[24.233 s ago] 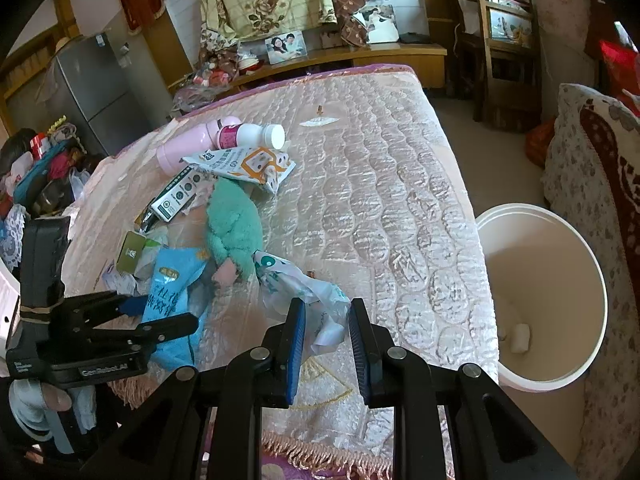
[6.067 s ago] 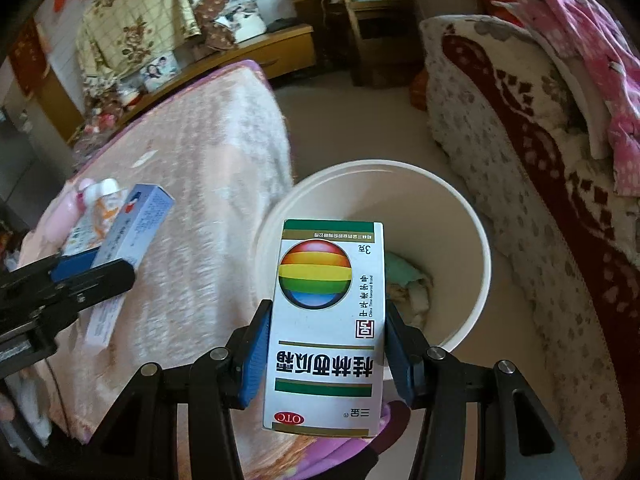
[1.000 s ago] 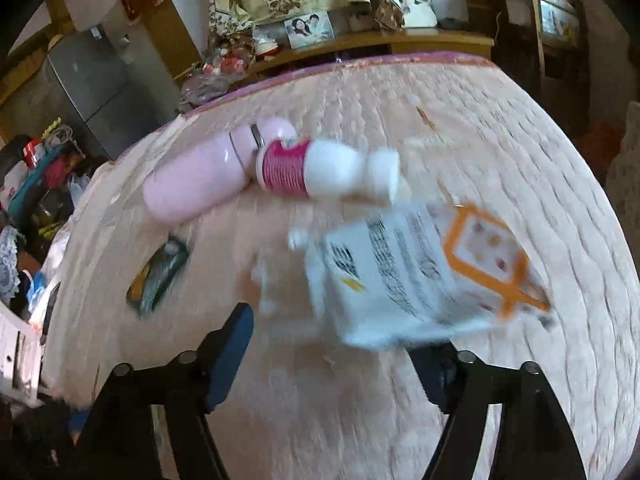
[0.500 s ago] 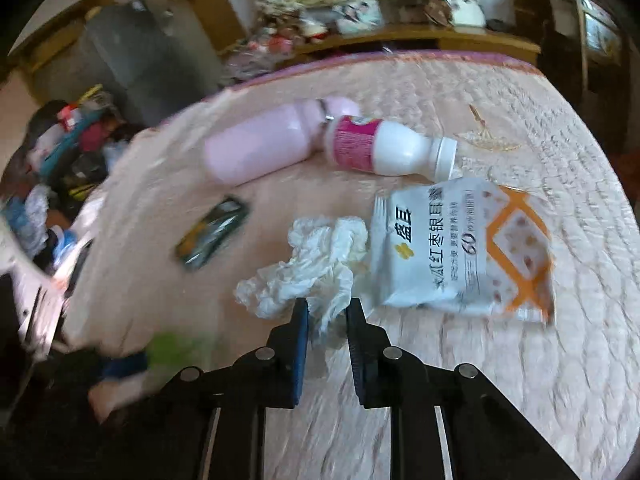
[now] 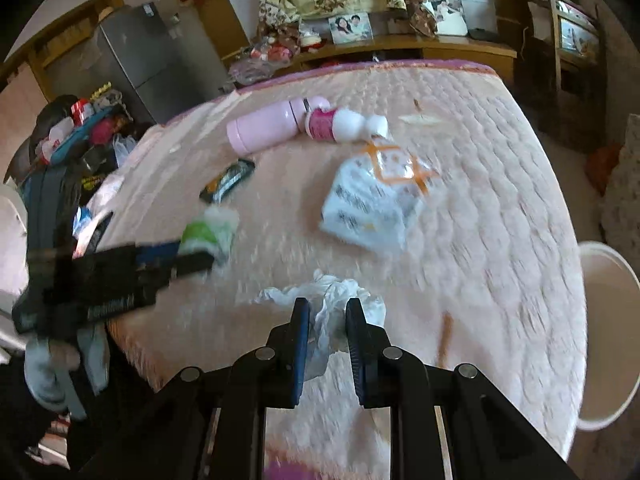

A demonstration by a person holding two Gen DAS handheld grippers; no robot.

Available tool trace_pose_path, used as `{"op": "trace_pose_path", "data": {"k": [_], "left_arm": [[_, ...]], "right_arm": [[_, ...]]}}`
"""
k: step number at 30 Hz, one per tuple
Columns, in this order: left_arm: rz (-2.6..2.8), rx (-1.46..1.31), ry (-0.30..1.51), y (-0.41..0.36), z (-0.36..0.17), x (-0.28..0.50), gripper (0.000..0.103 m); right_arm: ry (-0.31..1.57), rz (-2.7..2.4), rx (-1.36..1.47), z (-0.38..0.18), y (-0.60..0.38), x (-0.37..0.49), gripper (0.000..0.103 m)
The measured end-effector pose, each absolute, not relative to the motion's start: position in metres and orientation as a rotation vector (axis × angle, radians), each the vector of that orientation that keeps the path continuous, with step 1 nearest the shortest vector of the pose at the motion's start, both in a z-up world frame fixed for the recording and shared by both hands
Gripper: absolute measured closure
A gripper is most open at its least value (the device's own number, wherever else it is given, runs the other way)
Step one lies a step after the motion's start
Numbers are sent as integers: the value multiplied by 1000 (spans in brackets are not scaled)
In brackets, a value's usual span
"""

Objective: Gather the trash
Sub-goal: 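Carry packet and tissue over the white bucket and open both grippers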

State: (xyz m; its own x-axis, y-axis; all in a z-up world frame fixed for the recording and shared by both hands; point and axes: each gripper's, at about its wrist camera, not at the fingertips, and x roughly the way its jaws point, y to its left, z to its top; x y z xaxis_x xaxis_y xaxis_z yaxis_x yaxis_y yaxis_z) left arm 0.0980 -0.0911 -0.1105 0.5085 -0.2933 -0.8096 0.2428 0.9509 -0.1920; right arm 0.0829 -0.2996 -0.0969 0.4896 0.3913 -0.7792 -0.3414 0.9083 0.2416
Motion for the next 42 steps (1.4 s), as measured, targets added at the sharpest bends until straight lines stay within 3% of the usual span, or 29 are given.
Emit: {"op": "trace_pose_path", "data": {"k": [4, 6, 7, 8, 16, 18, 19, 22, 42], "left_arm": [[-330, -54, 986, -96, -111, 96, 65], [-337, -45, 982, -99, -110, 94, 65], [-337, -41, 979, -100, -110, 93, 65], [-338, -36, 977, -101, -110, 92, 65], [-347, -38, 997, -105, -116, 93, 65], [-354, -34, 1002, -108, -117, 94, 65], [-358, -33, 1002, -110, -117, 94, 65], [-372, -23, 996, -118, -114, 94, 65], [-568, 95, 931, -250, -84, 97, 65]], "right_arm": [[1009, 437, 35, -108, -303, 79, 84], [1041, 394, 9, -119, -301, 80, 63], [1042, 381, 1, -123, -301, 80, 46], [1038, 378, -9, -126, -299, 80, 40], [1041, 422, -30, -140, -277, 83, 41], [1030, 425, -84, -144, -268, 76, 51], [1021, 414, -114, -145, -266, 74, 63], [999, 415, -117, -140, -271, 70, 74], [869, 94, 104, -78, -443, 49, 75]]}}
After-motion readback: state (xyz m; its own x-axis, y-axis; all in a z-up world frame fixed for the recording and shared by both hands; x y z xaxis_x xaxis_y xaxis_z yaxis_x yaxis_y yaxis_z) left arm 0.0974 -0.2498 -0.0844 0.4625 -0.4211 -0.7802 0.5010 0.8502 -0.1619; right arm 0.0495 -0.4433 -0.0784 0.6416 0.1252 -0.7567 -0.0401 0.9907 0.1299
